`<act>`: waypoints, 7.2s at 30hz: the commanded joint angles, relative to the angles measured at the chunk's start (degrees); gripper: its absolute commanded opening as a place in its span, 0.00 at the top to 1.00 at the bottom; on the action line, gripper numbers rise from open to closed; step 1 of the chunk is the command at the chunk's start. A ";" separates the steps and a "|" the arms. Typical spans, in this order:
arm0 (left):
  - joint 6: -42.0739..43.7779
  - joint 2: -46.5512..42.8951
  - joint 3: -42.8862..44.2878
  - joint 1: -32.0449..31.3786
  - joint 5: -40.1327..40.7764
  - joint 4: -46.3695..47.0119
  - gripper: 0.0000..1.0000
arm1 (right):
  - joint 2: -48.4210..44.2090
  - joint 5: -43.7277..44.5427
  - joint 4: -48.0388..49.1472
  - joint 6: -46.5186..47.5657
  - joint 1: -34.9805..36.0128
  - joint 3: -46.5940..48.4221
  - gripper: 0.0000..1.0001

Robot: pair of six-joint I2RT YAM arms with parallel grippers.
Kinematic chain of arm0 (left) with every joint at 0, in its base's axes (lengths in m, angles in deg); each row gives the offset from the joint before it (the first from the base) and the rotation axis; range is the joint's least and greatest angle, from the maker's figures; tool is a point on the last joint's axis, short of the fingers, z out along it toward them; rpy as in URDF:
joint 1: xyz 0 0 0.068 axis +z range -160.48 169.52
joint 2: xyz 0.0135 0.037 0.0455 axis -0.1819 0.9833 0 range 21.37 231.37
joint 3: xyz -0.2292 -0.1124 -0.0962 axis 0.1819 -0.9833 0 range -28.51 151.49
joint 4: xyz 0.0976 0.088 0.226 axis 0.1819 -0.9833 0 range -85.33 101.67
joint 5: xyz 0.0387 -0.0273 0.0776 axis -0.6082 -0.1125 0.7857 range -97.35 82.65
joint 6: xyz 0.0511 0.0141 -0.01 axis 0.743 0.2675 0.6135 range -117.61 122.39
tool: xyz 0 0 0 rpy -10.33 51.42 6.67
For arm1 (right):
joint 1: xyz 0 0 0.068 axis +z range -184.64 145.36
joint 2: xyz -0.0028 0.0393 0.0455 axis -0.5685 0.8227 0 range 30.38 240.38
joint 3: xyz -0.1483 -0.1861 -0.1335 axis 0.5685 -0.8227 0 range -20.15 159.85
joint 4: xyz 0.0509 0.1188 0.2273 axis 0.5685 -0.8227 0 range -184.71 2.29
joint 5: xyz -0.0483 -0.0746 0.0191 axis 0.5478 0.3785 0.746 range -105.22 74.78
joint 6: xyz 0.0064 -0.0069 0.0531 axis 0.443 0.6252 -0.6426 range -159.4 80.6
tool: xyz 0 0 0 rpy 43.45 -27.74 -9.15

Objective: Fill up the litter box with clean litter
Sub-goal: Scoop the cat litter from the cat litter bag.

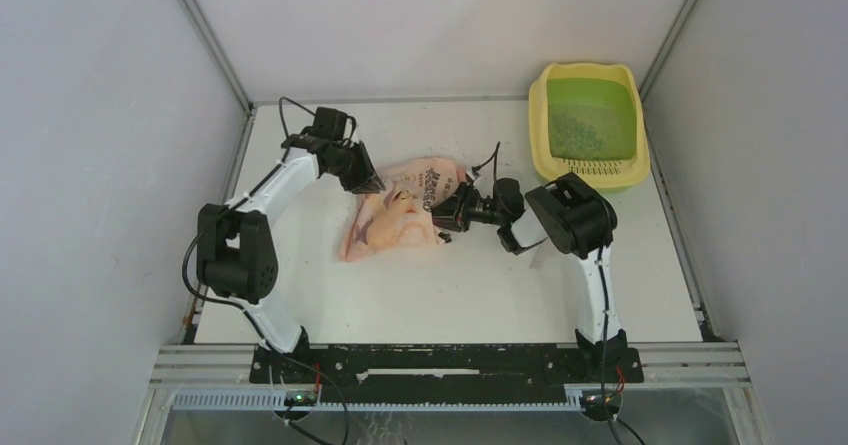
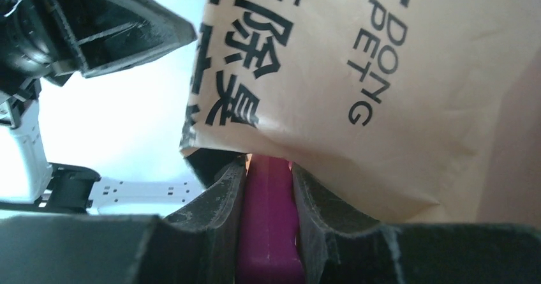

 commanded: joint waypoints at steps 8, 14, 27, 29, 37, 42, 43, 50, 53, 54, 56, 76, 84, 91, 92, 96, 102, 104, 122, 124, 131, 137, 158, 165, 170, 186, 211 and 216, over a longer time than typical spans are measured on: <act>-2.91 -2.56 -4.17 -0.19 -1.52 3.61 0.78 | -8.07 -7.45 14.84 -7.82 -3.91 -10.02 1.00; -2.75 -2.58 -3.47 -0.19 -2.04 3.60 0.78 | -13.58 -8.69 11.90 -3.36 -6.30 -17.17 1.00; -2.65 -3.23 -4.25 -0.36 -3.04 3.89 0.79 | -25.54 -7.43 -18.03 17.42 -10.44 -23.85 1.00; -2.65 -3.39 -4.37 -0.45 -3.05 3.89 0.79 | -27.10 -7.70 -18.59 18.89 -11.71 -25.41 1.00; -2.69 -3.25 -4.56 -1.11 -2.78 3.76 0.80 | -24.80 -13.52 -0.55 11.93 -18.72 -33.65 1.00; -2.74 -3.24 -4.34 -1.32 -2.54 3.35 0.80 | -18.86 -15.99 17.35 5.27 -21.86 -39.01 1.00; -2.67 -3.33 -4.12 -1.38 -2.42 3.10 0.80 | -17.98 -16.09 18.50 5.34 -22.08 -39.50 1.00; -2.65 -3.88 -3.50 -2.23 -1.81 2.03 0.80 | -18.80 -15.75 18.57 7.39 -24.02 -42.69 1.00; -3.19 -4.52 -3.59 -3.11 -2.43 2.07 0.80 | -21.12 -17.15 18.31 7.12 -25.98 -43.94 1.00; -3.40 -4.82 -3.52 -3.71 -2.37 2.13 0.80 | -21.61 -17.52 18.32 6.85 -26.13 -44.14 1.00; -4.16 -5.03 -3.42 -5.51 -2.47 2.45 0.80 | -22.38 -17.43 18.32 6.58 -26.10 -44.29 1.00; -5.90 -7.91 -11.67 -6.17 0.96 8.22 0.80 | -14.18 2.77 18.55 -3.14 -3.60 -24.80 1.00; -2.96 -12.73 -14.11 -0.05 1.33 5.88 0.80 | -5.43 9.06 14.82 -6.83 5.56 -7.72 1.00; -2.74 -12.45 -14.23 0.95 0.89 5.97 0.80 | -1.88 5.69 16.66 -8.01 3.87 -8.28 1.00; -2.80 -12.23 -14.30 0.95 0.78 6.22 0.80 | -1.97 4.61 16.00 -7.46 3.20 -9.25 1.00; -3.66 -11.58 -15.38 0.80 0.33 7.71 0.80 | -2.22 1.19 16.86 -6.06 0.33 -14.39 1.00; -4.08 -11.24 -16.23 0.17 0.76 8.44 0.80 | -5.83 -2.54 17.48 -1.92 -5.61 -22.96 1.00; -4.14 -11.24 -16.25 0.01 0.81 8.45 0.80 | -7.08 -3.92 17.82 -1.09 -7.75 -24.90 1.00; -6.15 -1.83 -14.11 -4.87 3.25 13.83 0.81 | -11.46 -7.79 18.59 -0.59 -11.92 -27.46 1.00; -5.91 0.66 -13.19 -4.87 3.65 13.97 0.81 | -11.32 -8.11 18.67 -0.21 -12.53 -27.91 1.00; -6.24 4.47 -13.47 -4.88 5.53 14.40 0.82 | -11.87 -10.02 18.68 1.84 -17.04 -30.97 1.00; -6.43 5.02 -13.61 -4.84 5.85 14.57 0.82 | -13.22 -11.89 18.83 3.70 -21.48 -34.15 1.00; -4.82 4.14 -15.98 -1.28 6.18 14.95 0.82 | -15.83 -13.89 19.01 8.15 -28.64 -40.32 1.00; -3.41 3.09 -17.46 2.35 6.59 14.46 0.82 | -17.19 -8.75 18.95 4.97 -19.50 -36.58 1.00; -2.19 2.46 -18.13 5.58 7.15 14.01 0.82 | -16.44 -3.50 19.03 2.53 -12.66 -31.45 1.00; -2.00 -6.31 -17.57 9.08 4.09 10.99 0.81 | -14.17 -6.00 19.23 1.56 -9.40 -24.87 1.00; -2.30 -11.01 -19.79 7.93 1.15 10.21 0.81 | -21.20 -2.10 19.29 -9.06 -3.02 -17.62 1.00; -2.21 -11.93 -20.59 7.87 0.61 10.28 0.81 | -18.76 1.13 19.31 -11.39 0.08 -13.67 1.00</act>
